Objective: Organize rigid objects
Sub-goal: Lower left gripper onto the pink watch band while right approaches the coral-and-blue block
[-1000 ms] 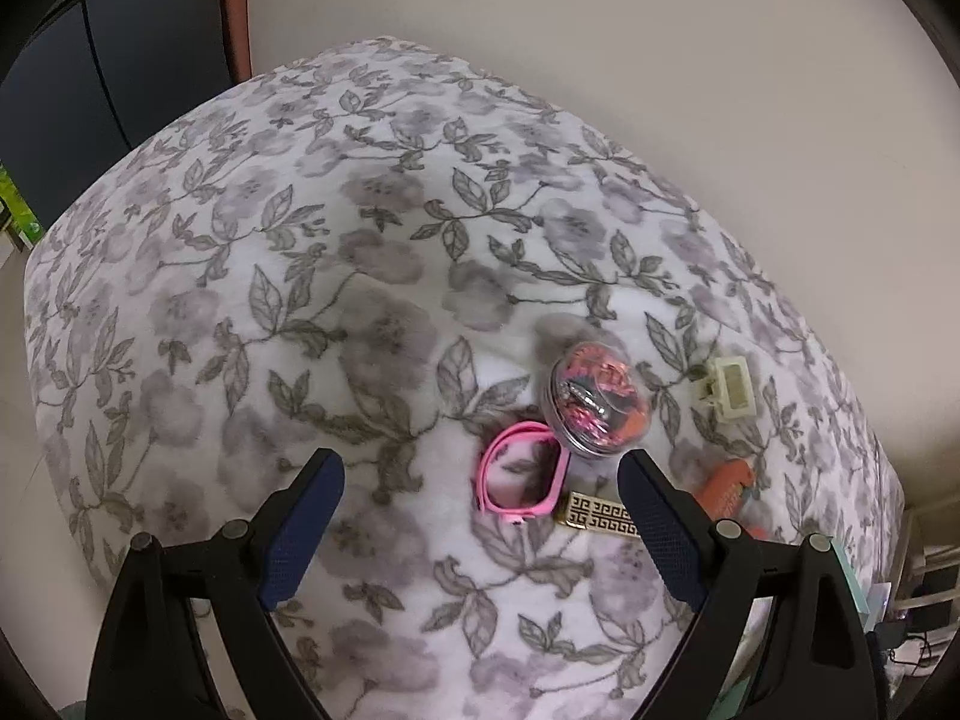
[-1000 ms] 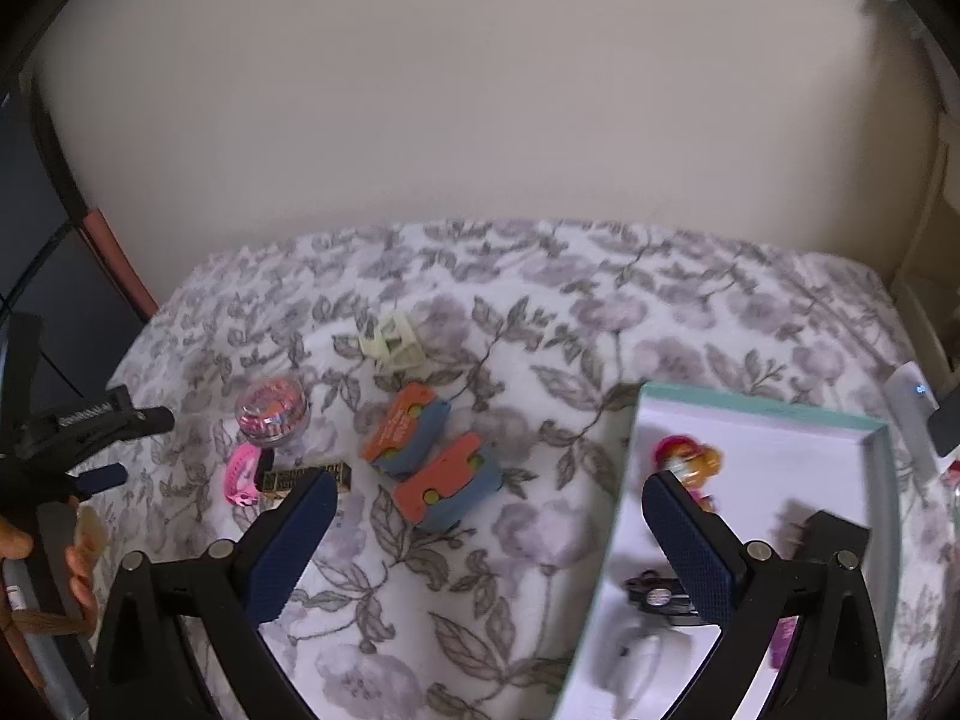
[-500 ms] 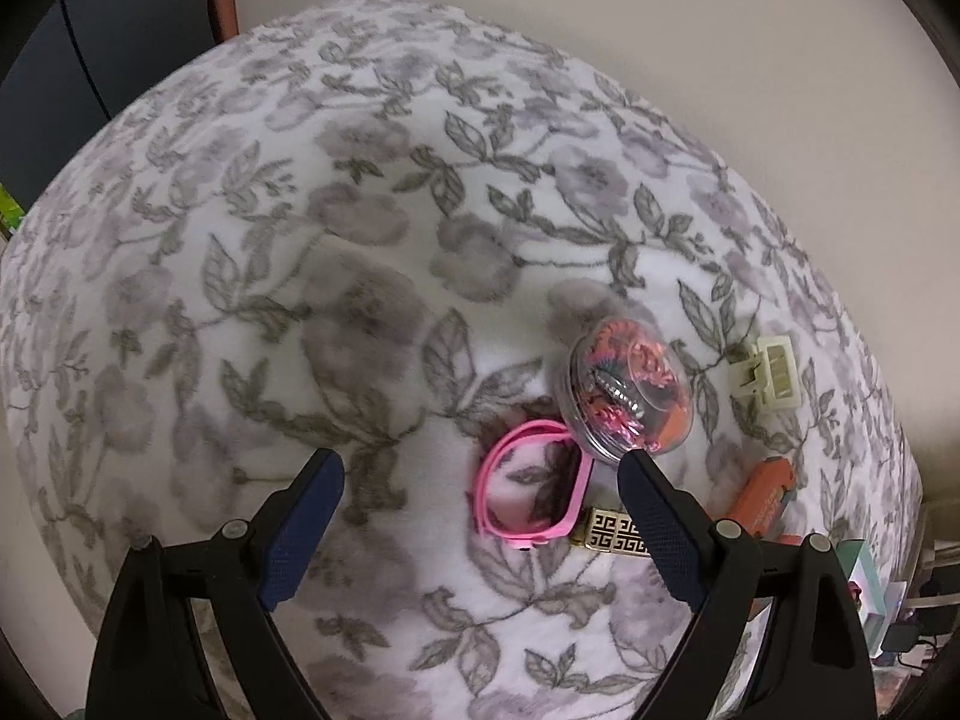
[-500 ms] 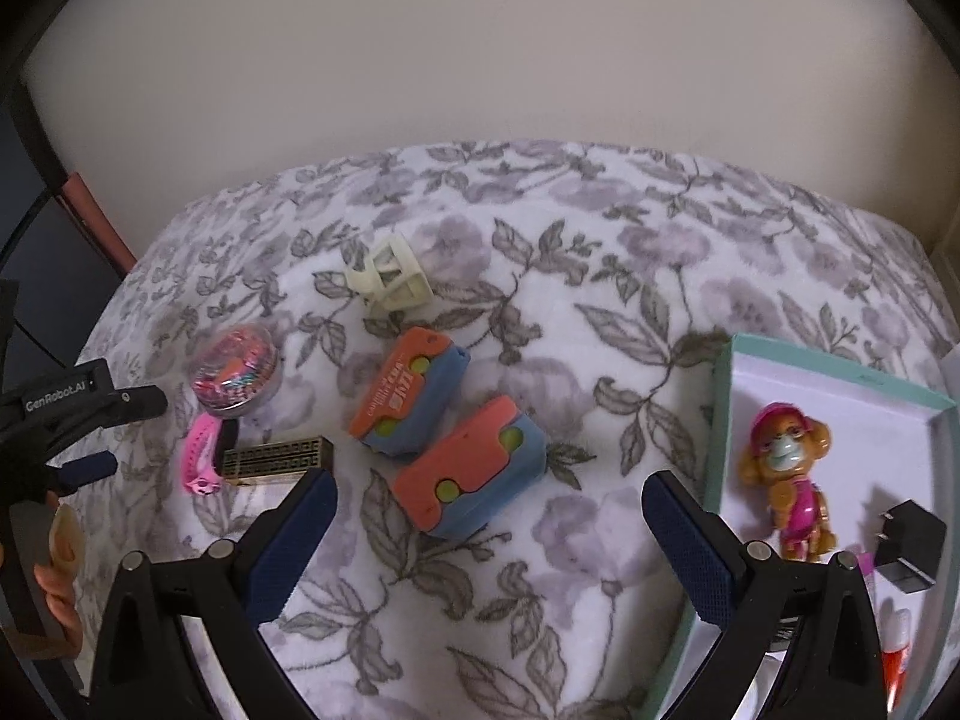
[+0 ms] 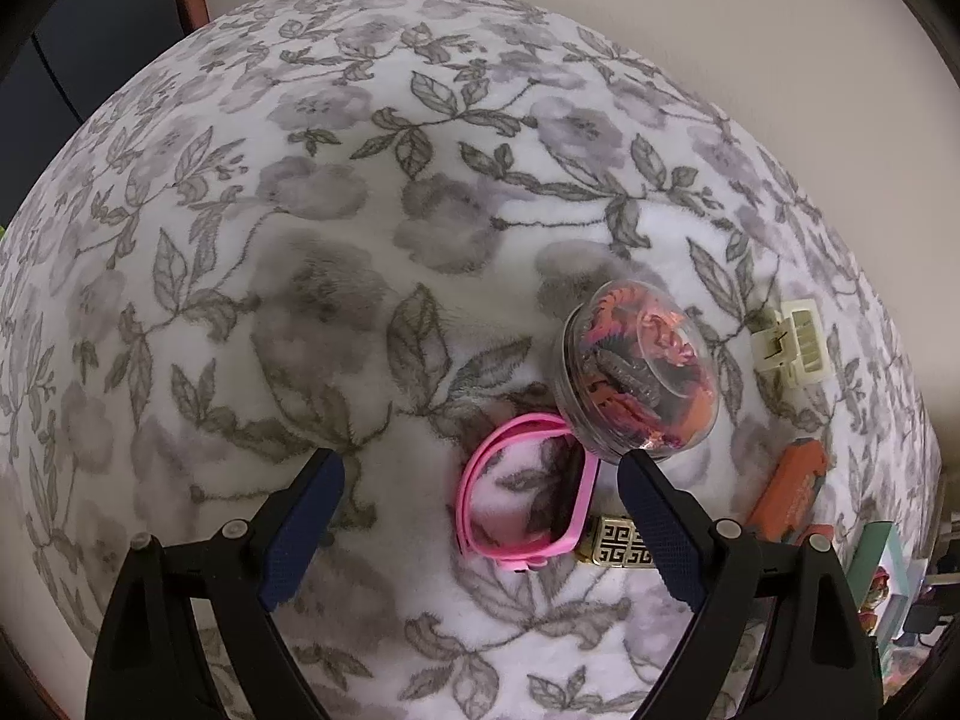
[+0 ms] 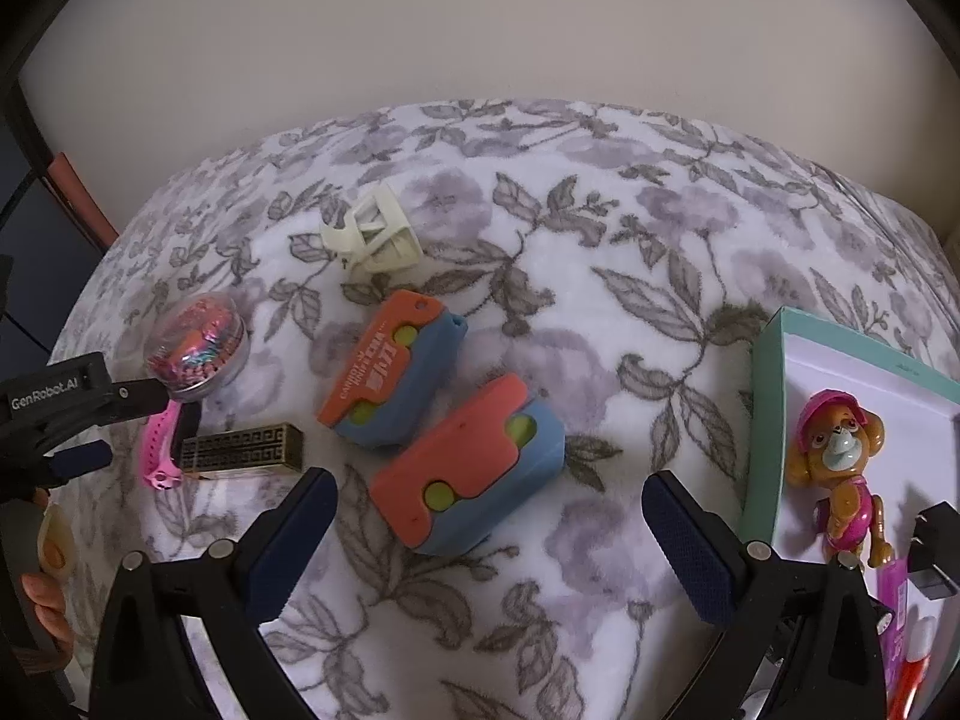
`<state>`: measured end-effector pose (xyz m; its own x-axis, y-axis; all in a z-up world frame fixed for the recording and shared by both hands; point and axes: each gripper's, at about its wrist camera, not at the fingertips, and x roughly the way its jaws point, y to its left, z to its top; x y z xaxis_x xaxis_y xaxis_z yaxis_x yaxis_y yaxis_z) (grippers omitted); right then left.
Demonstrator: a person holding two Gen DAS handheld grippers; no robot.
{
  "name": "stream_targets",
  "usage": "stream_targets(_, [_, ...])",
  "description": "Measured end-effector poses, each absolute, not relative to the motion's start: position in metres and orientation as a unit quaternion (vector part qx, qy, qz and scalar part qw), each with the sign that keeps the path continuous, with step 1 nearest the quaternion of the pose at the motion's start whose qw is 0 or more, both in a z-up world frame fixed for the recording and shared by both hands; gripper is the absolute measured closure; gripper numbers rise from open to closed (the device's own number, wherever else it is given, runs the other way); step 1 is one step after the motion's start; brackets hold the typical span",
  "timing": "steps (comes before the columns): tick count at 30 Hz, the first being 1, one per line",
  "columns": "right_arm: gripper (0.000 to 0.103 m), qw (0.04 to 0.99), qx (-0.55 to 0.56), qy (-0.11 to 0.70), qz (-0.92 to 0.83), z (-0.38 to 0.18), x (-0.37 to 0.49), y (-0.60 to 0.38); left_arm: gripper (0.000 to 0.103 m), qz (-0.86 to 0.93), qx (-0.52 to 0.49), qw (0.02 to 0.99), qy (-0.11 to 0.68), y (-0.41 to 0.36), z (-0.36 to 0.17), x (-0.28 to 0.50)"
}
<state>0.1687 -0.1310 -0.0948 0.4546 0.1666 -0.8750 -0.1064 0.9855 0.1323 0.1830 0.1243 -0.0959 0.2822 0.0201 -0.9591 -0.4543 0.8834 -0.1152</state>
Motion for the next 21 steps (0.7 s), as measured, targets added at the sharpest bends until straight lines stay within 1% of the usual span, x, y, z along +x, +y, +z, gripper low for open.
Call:
stream_targets(10, [0.0, 0.846, 0.001, 0.529, 0.057, -0.116, 0.174, -0.126, 0.01, 0.143, -0.17, 0.779, 0.586, 0.115, -0.107, 0.196])
stream_targets(14, [0.0, 0.85, -0.026, 0.524, 0.048, -0.119, 0.175, -0.12, 0.01, 0.14, -0.158, 0.778, 0.592, 0.108, -0.112, 0.201])
stream_targets(21, [0.0, 0.856, -0.028, 0.514, 0.044, -0.121, 0.177, -0.119, 0.01, 0.146, -0.147, 0.768, 0.606, 0.104, -0.123, 0.206])
